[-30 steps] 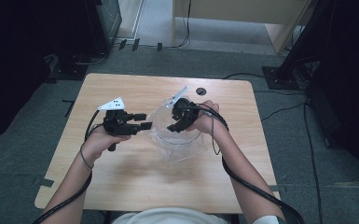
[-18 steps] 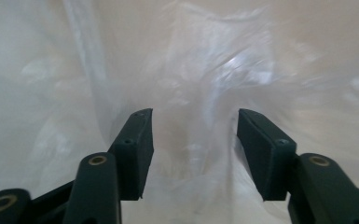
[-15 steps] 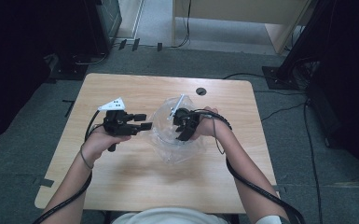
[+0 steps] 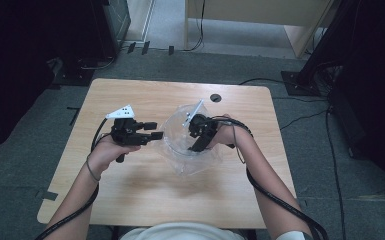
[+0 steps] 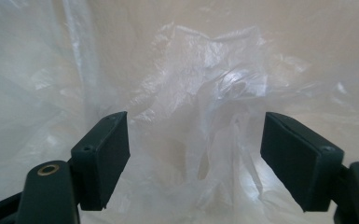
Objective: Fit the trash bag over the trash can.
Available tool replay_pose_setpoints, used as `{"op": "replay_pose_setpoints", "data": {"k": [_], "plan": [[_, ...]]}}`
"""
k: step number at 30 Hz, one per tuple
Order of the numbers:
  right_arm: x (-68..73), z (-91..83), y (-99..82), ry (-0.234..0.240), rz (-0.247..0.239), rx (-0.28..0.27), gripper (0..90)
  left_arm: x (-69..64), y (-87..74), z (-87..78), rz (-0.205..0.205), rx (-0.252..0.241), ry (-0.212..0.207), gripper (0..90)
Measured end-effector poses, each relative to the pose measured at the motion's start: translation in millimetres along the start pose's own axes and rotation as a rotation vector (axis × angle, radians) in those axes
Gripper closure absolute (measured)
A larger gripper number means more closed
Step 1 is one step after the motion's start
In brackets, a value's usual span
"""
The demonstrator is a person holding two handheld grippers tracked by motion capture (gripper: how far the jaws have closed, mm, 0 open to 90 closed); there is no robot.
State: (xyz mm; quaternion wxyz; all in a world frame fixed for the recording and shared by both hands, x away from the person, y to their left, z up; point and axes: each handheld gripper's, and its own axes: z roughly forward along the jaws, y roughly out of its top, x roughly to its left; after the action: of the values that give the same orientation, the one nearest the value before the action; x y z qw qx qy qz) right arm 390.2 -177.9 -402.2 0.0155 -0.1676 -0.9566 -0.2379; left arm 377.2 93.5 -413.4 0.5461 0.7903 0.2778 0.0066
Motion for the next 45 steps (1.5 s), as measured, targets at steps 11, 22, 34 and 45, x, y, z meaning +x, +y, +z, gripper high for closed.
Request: {"op": "replay_pose_setpoints", "data": {"k": [11, 22, 34, 45], "plan": [[3.9, -24.3, 1.9, -0.019, -0.010, -0.113, 22.2, -2.9, 2.5, -0.4, 0.021, 0.004, 0.017, 42.3], [6.9, -53.5, -12.6, -0.057, 0.009, -0.286, 22.5, -7.2, 7.9, -5.1, 0.060, 0.051, 0.036, 38.7], [10.2, -71.7, -39.9, -0.133, 0.016, -0.359, 22.2, -13.0, 11.5, -9.2, 0.092, 0.092, 0.050, 37.9], [14.2, -81.0, -63.1, -0.170, 0.041, -0.421, 22.2, -12.1, 12.3, -15.3, 0.088, 0.083, 0.061, 37.0]]}}
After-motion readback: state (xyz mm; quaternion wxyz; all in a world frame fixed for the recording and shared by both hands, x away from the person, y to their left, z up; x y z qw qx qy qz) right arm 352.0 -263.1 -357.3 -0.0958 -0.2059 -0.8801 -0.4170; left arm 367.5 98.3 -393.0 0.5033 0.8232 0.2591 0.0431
